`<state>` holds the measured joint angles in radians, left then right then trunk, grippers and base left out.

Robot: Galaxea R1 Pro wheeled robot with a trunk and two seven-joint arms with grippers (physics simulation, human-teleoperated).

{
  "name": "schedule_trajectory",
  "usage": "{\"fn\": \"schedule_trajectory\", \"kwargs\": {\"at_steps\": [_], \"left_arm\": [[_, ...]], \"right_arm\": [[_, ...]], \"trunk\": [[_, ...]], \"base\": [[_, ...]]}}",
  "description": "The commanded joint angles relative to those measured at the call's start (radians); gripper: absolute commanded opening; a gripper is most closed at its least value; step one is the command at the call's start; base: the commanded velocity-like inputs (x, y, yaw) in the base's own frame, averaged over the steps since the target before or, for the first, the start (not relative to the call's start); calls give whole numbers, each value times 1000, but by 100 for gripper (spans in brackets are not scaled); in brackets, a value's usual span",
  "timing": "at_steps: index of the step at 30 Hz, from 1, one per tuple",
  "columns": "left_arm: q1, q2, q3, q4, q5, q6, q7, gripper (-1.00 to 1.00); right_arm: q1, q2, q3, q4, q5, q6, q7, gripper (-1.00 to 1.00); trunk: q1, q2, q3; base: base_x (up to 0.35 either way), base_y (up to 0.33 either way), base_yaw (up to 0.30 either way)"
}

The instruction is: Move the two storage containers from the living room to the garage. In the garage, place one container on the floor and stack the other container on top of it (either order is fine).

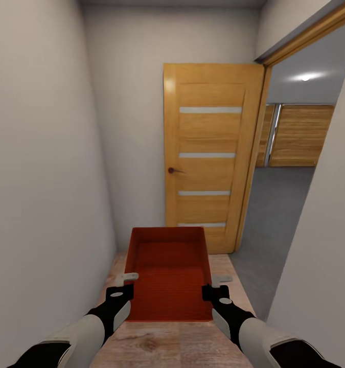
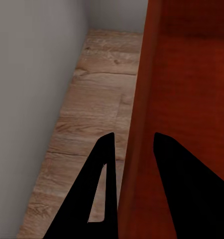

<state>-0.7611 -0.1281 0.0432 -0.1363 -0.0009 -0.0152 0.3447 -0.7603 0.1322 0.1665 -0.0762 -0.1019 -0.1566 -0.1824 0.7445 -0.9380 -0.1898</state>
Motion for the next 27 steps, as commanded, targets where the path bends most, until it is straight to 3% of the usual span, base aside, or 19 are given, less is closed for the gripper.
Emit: {"fn": "schedule_trajectory", "kwargs": {"at_steps": [1, 10, 27], "left_arm": [[0, 44, 20, 3, 7, -2, 5, -100], [0, 42, 18, 1, 3, -3, 6, -100], [0, 42, 18, 1, 2, -3, 9, -100]], "right_arm": [[-2, -8, -65, -2, -4, -42, -19, -100], [-2, -8, -65, -2, -5, -37, -19, -100], [-2, -8, -65, -2, -5, -37, -19, -100]], "trunk": [[1, -1, -1], [1, -1, -1], [1, -1, -1]], "base": [[326, 0, 0], [189, 12, -33], [3, 0, -267]]}}
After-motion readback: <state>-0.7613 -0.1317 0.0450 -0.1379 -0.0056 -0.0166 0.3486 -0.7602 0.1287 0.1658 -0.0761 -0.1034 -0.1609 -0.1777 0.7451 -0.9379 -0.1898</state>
